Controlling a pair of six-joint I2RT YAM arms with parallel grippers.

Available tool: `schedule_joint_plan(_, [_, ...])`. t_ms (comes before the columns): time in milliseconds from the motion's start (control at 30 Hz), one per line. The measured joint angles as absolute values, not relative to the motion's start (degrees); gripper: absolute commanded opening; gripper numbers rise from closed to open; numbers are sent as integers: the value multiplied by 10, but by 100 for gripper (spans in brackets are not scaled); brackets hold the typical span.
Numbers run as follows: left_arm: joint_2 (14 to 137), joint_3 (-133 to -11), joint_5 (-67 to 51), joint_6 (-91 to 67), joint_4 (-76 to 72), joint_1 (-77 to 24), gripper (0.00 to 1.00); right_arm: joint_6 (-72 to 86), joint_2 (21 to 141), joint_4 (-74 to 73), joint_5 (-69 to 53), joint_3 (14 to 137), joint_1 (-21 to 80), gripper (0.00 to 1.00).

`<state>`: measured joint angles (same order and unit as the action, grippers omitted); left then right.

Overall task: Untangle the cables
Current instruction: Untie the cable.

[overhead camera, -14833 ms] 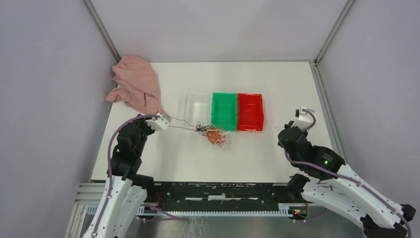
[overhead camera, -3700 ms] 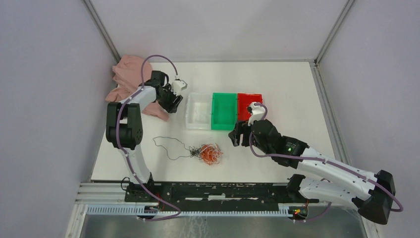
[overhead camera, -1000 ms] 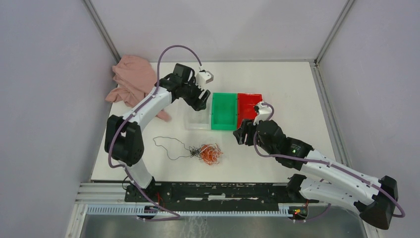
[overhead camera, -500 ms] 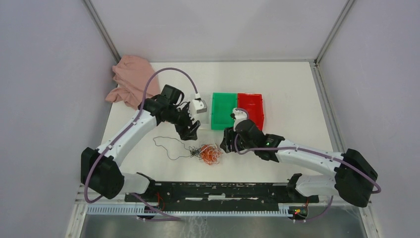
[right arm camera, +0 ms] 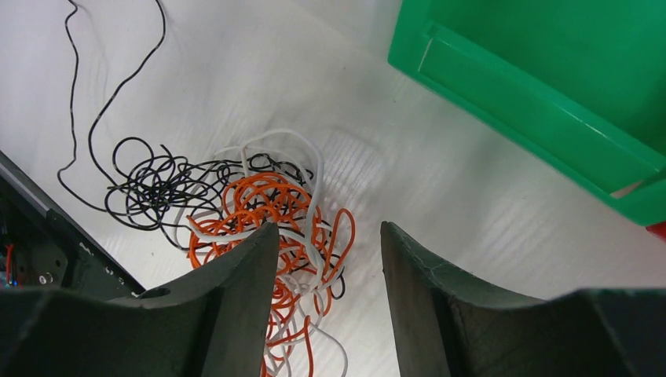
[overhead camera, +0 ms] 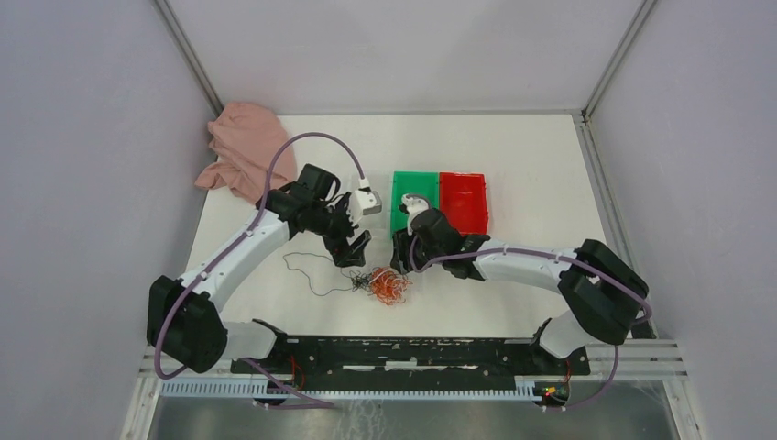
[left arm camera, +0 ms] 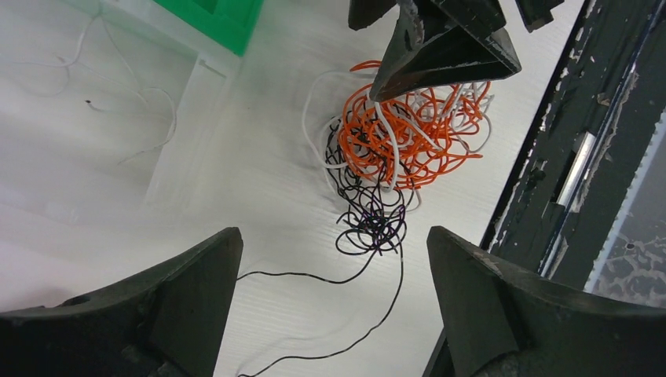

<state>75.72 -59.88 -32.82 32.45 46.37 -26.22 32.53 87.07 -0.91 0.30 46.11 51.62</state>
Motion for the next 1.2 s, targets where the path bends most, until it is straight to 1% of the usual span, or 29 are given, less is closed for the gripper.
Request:
schedule_joint_plan(33, [755, -599, -325, 323, 463, -262, 100, 322, 876, -7, -1, 463, 515, 55])
schedule_joint_plan(133, [748, -599, -313, 317, 462, -262, 99, 308, 895, -4, -15, 472, 509, 53])
schedule_joint_plan(200, [747, -602, -302, 311, 462, -262, 99, 301, 906, 0, -22, 477, 505, 49])
schedule_joint_plan(233, [747, -604, -298, 307, 461, -262, 99, 297, 913, 4, -27, 480, 503, 45])
schedule_joint_plan(300, [746, -608, -284, 291, 456, -262, 99, 292, 925, 11, -33, 483, 500, 33])
schedule_joint_plan(367, [744, -609, -269, 277, 446, -262, 99, 286, 934, 17, -44, 486, 497, 24])
schedule_joint_plan(500, [729, -609, -232, 252, 422, -261, 99, 276, 941, 20, -66, 489, 494, 11])
schedule_joint_plan(600, [714, -609, -209, 239, 406, -260, 99, 270, 927, 18, -76, 489, 493, 4])
schedule_joint_plan(733, [705, -609, -208, 234, 402, -259, 99, 271, 864, 17, -89, 489, 493, 1])
schedule_joint_plan(900, [699, -609, -265, 236, 411, -259, 91, 285, 785, 37, -121, 490, 493, 1])
schedule_joint_plan(1067, [693, -608, -337, 243, 428, -259, 84, 313, 761, 56, -151, 490, 494, 1])
schedule_joint_plan(1200, [694, -607, -397, 253, 452, -260, 75, 333, 758, 60, -163, 490, 497, 1])
